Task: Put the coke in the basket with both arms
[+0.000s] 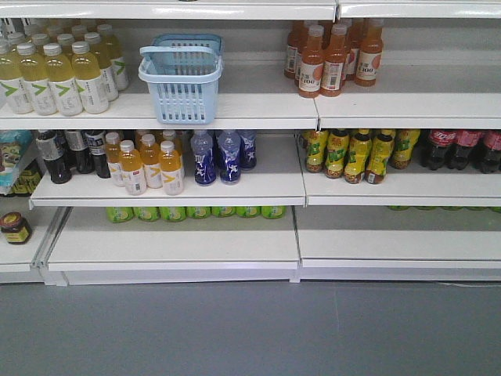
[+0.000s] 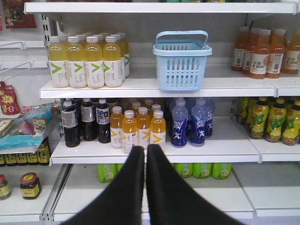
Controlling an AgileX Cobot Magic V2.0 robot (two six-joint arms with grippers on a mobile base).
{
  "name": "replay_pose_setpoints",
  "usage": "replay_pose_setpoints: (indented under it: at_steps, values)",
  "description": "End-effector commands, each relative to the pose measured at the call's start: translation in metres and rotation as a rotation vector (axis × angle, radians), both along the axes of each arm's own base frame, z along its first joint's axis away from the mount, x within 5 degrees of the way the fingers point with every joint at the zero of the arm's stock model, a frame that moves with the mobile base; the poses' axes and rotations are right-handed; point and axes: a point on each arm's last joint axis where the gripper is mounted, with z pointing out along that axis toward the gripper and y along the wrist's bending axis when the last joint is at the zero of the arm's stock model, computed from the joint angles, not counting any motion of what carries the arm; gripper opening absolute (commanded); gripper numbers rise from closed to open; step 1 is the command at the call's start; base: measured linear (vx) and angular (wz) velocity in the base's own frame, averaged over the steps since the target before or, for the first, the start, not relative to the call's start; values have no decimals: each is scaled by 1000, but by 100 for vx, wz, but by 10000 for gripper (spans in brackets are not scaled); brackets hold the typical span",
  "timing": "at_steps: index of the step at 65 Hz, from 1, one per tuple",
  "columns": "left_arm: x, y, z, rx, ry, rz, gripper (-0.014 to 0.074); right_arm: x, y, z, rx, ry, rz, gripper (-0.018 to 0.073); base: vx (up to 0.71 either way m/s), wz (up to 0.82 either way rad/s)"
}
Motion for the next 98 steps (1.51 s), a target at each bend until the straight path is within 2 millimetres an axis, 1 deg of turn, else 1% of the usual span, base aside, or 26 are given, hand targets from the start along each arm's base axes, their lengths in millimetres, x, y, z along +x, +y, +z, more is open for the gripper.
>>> replay_pose_setpoints:
  at_steps: [1,98]
  values:
    - [-3,0,19,-2,-129,-2,-6,-1,0,5,-8,-77,-7,-10,13,-5]
    - [-3,0,19,-2,-129,-2,-6,-1,0,5,-8,-77,-7,-10,13,-1]
